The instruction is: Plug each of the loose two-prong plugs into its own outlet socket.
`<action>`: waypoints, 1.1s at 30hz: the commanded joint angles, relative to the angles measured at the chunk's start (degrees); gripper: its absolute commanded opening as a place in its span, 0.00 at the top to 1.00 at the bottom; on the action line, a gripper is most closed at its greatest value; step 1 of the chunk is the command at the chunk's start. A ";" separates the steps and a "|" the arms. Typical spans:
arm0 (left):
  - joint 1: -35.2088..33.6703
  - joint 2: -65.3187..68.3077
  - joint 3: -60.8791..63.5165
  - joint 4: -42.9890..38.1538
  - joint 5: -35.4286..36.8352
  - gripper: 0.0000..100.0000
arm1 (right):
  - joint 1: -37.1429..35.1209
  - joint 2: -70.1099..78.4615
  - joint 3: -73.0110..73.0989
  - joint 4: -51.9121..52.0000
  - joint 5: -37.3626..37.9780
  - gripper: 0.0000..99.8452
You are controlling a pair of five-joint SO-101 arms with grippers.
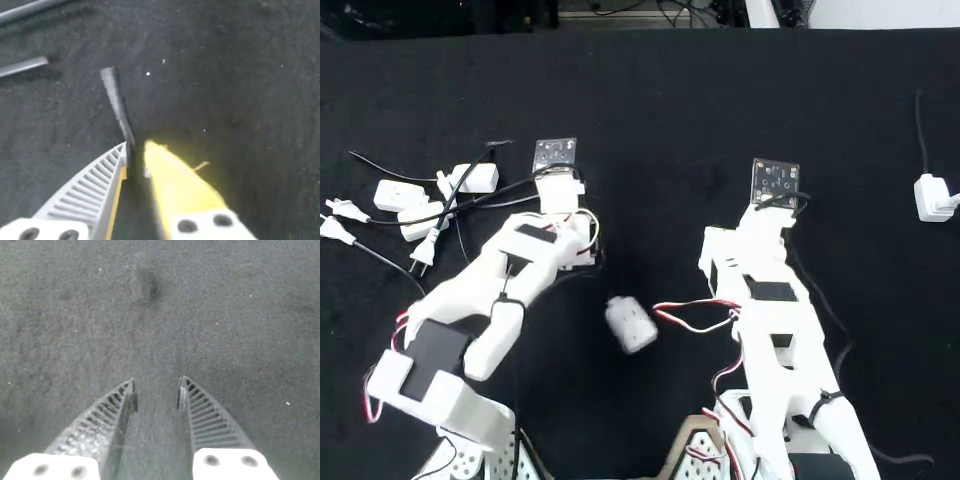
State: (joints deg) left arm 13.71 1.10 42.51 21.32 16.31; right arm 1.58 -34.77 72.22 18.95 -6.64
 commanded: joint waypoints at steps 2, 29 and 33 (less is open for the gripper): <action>-0.84 -5.01 0.40 10.11 0.35 0.91 | 0.88 -2.07 -2.51 0.35 -0.44 0.87; -10.77 -11.25 -10.42 61.19 -53.36 0.79 | -1.32 -2.07 -2.33 0.53 -0.35 0.87; -5.05 -11.25 -3.91 61.01 -56.70 0.82 | 0.44 -2.15 -2.59 0.53 -0.44 0.87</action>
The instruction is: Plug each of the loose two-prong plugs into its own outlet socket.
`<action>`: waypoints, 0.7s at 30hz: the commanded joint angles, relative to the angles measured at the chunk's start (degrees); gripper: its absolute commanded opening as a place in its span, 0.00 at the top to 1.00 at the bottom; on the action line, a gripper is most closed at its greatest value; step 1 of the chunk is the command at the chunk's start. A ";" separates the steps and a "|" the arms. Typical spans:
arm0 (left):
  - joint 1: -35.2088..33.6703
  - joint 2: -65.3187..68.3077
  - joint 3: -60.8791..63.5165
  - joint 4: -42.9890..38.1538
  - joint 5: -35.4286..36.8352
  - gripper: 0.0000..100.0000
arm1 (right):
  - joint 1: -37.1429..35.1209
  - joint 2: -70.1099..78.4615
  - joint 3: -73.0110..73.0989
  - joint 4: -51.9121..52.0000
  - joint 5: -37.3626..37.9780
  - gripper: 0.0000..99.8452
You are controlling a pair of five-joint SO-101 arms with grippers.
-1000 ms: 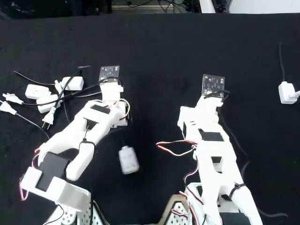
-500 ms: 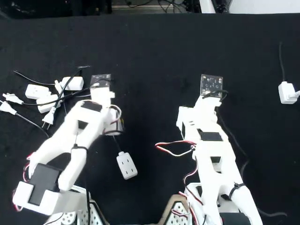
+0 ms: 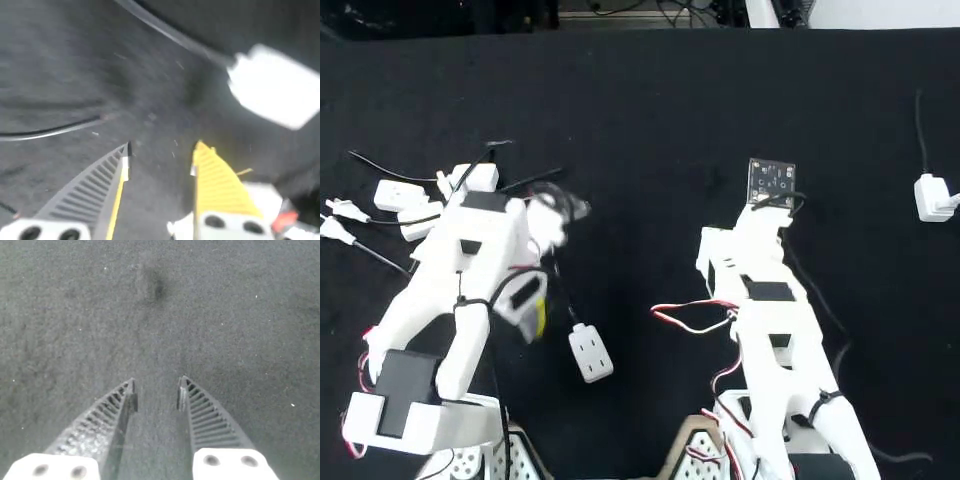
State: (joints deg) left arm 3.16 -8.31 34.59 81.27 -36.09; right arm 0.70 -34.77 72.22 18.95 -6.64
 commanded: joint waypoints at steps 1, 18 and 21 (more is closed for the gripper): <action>7.87 -1.85 5.49 0.18 -4.22 0.82 | 2.37 -2.15 -2.86 0.53 -0.62 0.87; 28.97 -1.85 9.63 -32.35 26.55 0.81 | 7.56 -1.89 -4.35 0.70 -0.88 0.87; 28.88 -1.85 9.63 -38.24 33.14 0.81 | 7.56 -1.89 -4.35 0.62 -0.88 0.87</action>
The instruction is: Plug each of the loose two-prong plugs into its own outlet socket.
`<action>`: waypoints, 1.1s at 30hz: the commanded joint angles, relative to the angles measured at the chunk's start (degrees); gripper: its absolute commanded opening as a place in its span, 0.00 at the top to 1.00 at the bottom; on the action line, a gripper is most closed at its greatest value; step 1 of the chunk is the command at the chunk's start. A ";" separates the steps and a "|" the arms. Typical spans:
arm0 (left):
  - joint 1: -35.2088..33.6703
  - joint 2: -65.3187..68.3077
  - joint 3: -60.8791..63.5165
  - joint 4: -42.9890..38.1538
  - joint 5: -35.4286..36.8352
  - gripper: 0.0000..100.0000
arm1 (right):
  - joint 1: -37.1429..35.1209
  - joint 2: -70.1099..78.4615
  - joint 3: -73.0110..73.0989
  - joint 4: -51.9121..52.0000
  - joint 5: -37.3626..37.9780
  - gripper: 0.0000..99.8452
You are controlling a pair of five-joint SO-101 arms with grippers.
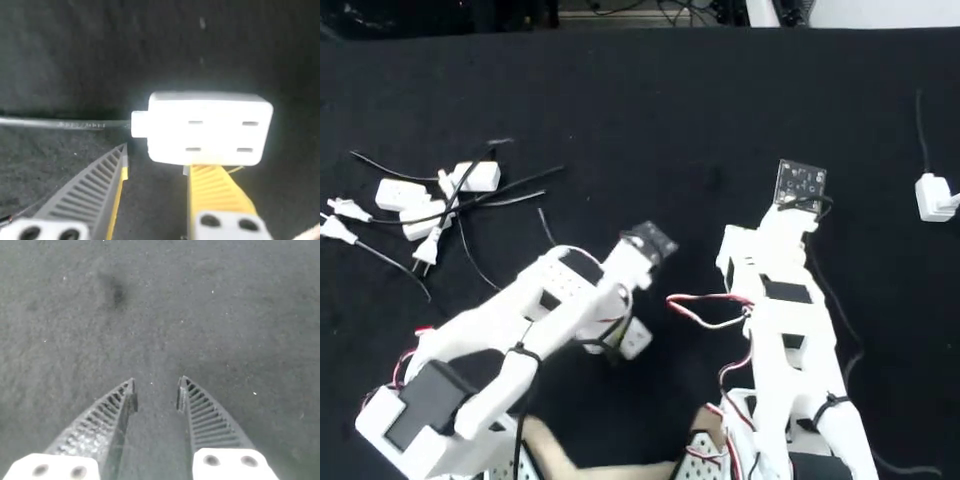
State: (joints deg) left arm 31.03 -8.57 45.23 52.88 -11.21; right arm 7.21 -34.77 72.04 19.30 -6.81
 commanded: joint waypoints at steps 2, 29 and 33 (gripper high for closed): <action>0.92 -1.58 -0.75 -13.45 13.10 0.78 | 0.97 -1.89 -4.18 0.26 -0.70 0.87; -8.04 -2.11 -18.07 3.25 9.23 0.75 | 0.70 -1.89 -4.09 0.18 -0.70 0.87; -16.48 -1.49 -17.45 -0.35 9.23 0.75 | 0.70 -1.89 -4.09 0.18 -0.70 0.87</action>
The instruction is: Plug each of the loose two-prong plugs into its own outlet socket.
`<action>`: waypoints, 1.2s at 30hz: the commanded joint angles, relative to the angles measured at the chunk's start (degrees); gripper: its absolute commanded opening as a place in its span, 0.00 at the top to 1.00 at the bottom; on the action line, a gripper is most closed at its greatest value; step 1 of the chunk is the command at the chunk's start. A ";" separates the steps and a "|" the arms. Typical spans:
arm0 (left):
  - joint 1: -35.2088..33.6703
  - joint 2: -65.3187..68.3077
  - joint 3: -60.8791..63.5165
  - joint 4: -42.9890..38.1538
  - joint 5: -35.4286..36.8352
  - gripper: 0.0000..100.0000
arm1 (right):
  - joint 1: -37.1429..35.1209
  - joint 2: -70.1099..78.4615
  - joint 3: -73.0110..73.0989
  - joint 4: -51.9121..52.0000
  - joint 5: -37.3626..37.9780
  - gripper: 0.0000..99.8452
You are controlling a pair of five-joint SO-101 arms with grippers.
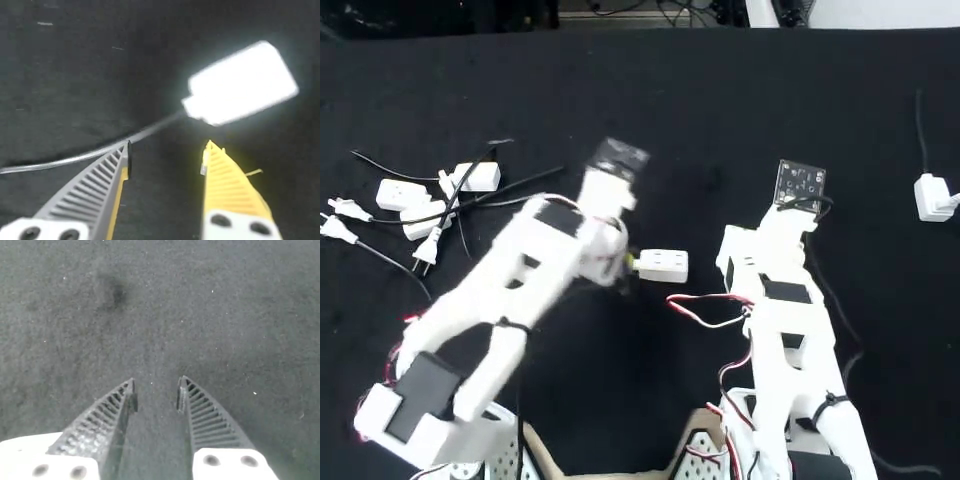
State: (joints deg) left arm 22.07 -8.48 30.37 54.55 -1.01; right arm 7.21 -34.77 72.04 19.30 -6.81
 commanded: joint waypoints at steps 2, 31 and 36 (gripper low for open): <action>-11.30 -1.58 -0.13 -5.71 -0.97 0.75 | 0.70 -1.89 -4.09 0.18 -0.70 0.87; -19.74 -2.29 17.89 -9.32 -1.49 0.76 | -6.86 -4.09 -4.88 27.87 22.42 0.87; -19.38 -2.29 13.41 -2.29 -1.49 0.79 | -13.45 -3.91 -2.15 31.56 30.33 0.87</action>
State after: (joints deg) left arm 3.60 -9.98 48.31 46.73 -1.80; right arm -1.05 -37.32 69.67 47.52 18.33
